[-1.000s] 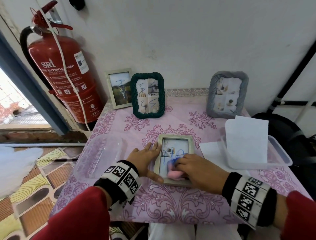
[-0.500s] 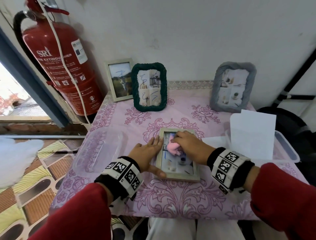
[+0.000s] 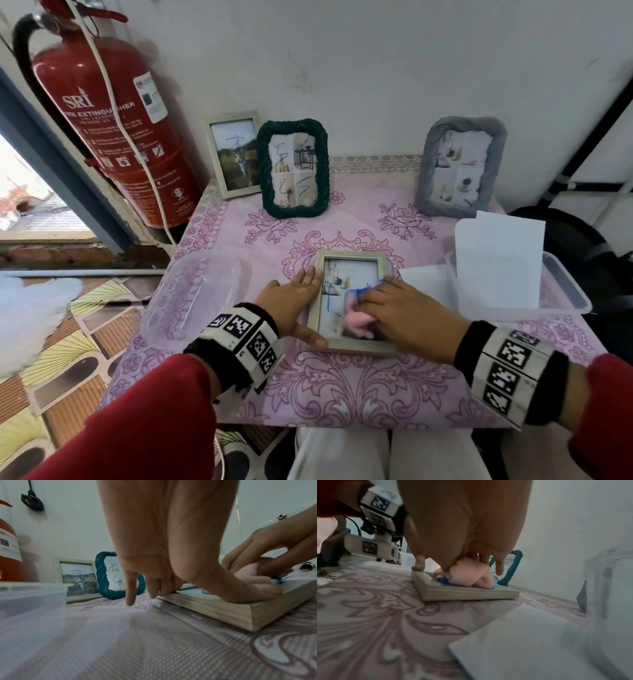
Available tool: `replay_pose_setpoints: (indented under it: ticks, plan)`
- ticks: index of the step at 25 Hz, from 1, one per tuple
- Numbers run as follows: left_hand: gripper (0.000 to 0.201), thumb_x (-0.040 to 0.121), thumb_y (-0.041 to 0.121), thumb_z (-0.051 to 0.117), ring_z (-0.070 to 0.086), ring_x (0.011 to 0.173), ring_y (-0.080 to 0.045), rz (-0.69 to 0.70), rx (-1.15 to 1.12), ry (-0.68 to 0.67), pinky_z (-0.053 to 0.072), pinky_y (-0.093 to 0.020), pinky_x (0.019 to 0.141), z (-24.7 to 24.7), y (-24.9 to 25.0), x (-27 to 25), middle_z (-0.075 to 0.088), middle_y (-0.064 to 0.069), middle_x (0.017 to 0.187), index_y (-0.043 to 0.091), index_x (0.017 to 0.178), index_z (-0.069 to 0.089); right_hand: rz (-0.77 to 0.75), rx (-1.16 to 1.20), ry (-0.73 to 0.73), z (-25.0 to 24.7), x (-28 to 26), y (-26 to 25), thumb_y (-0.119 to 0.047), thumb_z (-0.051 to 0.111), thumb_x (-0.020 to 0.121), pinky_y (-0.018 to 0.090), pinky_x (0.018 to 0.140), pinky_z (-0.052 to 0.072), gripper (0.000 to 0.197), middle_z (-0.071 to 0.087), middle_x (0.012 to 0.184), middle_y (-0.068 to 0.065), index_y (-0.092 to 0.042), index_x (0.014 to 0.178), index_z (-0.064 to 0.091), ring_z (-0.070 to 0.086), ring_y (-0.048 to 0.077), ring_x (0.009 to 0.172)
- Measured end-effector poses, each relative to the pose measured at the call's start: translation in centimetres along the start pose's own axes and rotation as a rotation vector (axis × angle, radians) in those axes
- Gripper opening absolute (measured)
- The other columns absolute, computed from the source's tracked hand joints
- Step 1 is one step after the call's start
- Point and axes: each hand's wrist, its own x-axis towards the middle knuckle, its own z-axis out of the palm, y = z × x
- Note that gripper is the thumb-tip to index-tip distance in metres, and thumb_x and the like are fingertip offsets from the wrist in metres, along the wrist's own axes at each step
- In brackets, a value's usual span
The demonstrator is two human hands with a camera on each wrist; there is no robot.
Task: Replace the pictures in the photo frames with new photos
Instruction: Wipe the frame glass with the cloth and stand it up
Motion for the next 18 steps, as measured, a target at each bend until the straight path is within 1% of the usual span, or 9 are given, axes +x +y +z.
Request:
replay_pose_setpoints:
  ticks: [2,5,7,8,10,12,15,16,18]
  plan:
    - [0.119,0.070,0.062,0.065,-0.004,0.147,-0.016,0.021,-0.033,0.012,0.022,-0.044,0.116,0.2,-0.3,0.0,-0.009,-0.007,0.158,0.011,0.149,-0.008,0.021,-0.054,-0.017,-0.3,1.0,1.0,-0.023,0.033,0.096,0.029,0.107,0.023,0.029,0.051,0.124,-0.005,-0.024,0.120,0.048,0.043,0.017,0.116]
    - [0.120,0.070,0.062,0.066,-0.004,0.147,-0.015,0.041,-0.058,0.022,0.022,-0.042,0.116,0.4,-0.5,0.2,-0.009,-0.007,0.158,0.011,0.149,-0.009,0.109,-0.073,-0.019,-0.6,3.0,2.0,-0.017,0.034,0.096,0.030,0.103,0.024,0.033,0.047,0.131,-0.001,-0.020,0.127,0.046,0.042,0.019,0.120]
    - [0.120,0.070,0.061,0.066,-0.002,0.147,-0.015,0.042,-0.064,0.028,0.023,-0.043,0.116,0.5,-0.6,0.3,-0.009,-0.008,0.158,0.011,0.149,-0.008,0.179,-0.021,-0.021,-0.9,4.7,2.3,-0.017,0.037,0.095,0.033,0.096,0.028,0.030,0.048,0.129,0.001,-0.019,0.122,0.050,0.043,0.020,0.118]
    - [0.120,0.069,0.062,0.067,-0.001,0.147,-0.015,0.041,-0.062,0.031,0.024,-0.043,0.115,0.6,-0.5,0.3,-0.009,-0.009,0.158,0.010,0.149,-0.007,0.195,0.018,-0.029,-1.1,5.4,2.2,-0.018,0.039,0.095,0.035,0.095,0.030,0.028,0.048,0.127,0.001,-0.018,0.120,0.051,0.043,0.021,0.116]
    - [0.120,0.069,0.062,0.067,0.003,0.147,-0.016,0.036,-0.040,0.048,0.026,-0.042,0.114,0.6,-0.3,0.4,-0.006,-0.010,0.158,0.010,0.149,-0.005,0.167,0.048,-0.048,-1.1,6.3,1.6,-0.018,0.044,0.093,0.037,0.098,0.034,0.024,0.049,0.125,0.002,-0.020,0.115,0.054,0.043,0.023,0.115]
    - [0.119,0.069,0.061,0.068,0.004,0.147,-0.016,0.033,-0.025,0.063,0.025,-0.041,0.114,0.5,-0.1,0.4,-0.003,-0.009,0.159,0.011,0.150,-0.003,0.098,0.076,-0.051,-0.7,6.3,0.5,-0.014,0.048,0.090,0.039,0.096,0.035,0.020,0.050,0.123,0.000,-0.025,0.106,0.054,0.043,0.023,0.113]
    - [0.117,0.069,0.061,0.067,0.001,0.147,-0.015,0.019,-0.015,0.070,0.024,-0.042,0.115,0.4,0.0,0.2,-0.002,-0.006,0.159,0.012,0.150,-0.003,0.081,0.205,-0.024,-0.5,5.2,-1.4,-0.014,0.050,0.088,0.034,0.090,0.030,0.029,0.051,0.125,-0.001,-0.018,0.116,0.056,0.040,0.021,0.112]
    - [0.118,0.069,0.061,0.067,0.001,0.147,-0.015,0.011,-0.005,0.065,0.024,-0.042,0.115,0.3,0.0,0.1,-0.003,-0.006,0.159,0.011,0.150,-0.003,0.068,0.219,-0.009,-0.4,4.6,-1.8,-0.015,0.050,0.087,0.034,0.089,0.030,0.031,0.053,0.124,-0.002,-0.018,0.117,0.057,0.041,0.020,0.111]
    - [0.119,0.068,0.062,0.067,0.002,0.147,-0.015,0.001,0.020,0.065,0.025,-0.043,0.114,0.2,0.1,0.1,-0.003,-0.007,0.159,0.010,0.150,-0.003,0.019,0.224,0.001,-0.1,3.0,-2.4,-0.017,0.049,0.088,0.033,0.091,0.033,0.031,0.056,0.123,-0.004,-0.019,0.118,0.057,0.043,0.017,0.110]
